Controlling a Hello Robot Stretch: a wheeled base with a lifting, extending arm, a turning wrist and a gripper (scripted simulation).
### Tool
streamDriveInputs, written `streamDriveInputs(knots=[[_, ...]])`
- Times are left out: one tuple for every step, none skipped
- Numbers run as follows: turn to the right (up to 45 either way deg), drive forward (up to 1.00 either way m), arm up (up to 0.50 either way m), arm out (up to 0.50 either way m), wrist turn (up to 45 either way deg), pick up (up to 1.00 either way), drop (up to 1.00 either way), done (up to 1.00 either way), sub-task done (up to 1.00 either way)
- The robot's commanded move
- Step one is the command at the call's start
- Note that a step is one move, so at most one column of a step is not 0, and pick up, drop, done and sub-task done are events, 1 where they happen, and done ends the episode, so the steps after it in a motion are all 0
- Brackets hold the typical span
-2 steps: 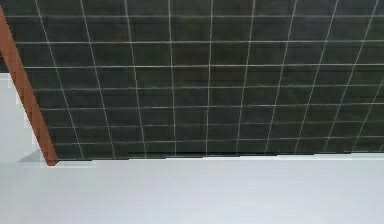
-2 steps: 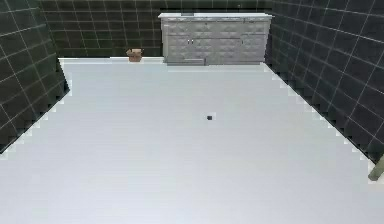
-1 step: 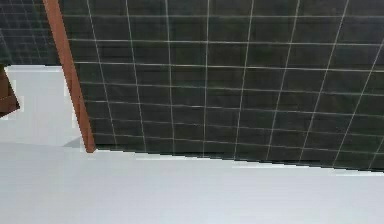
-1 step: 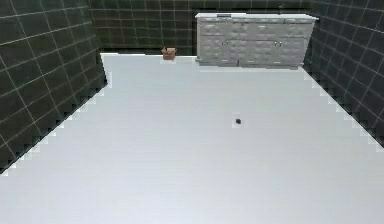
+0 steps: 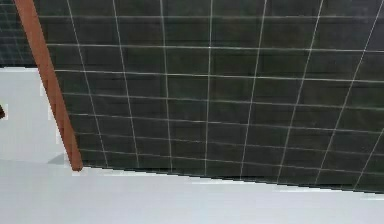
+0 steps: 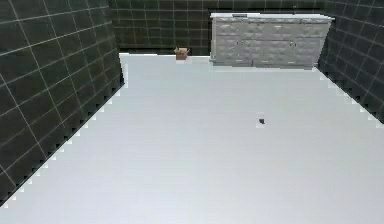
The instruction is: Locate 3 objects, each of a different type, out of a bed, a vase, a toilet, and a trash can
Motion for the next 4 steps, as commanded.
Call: streamDriveInputs(knots=[[-36.0, 0.0, 0.0, 0.0, 0.0, 0.0, 0.0, 0.0, 0.0], [0.0, 0.45, 0.0, 0.0, 0.0, 0.0, 0.0, 0.0, 0.0], [-39.0, 0.0, 0.0, 0.0, 0.0, 0.0, 0.0, 0.0, 0.0], [-3.0, 0.0, 0.0, 0.0, 0.0, 0.0, 0.0, 0.0, 0.0]])
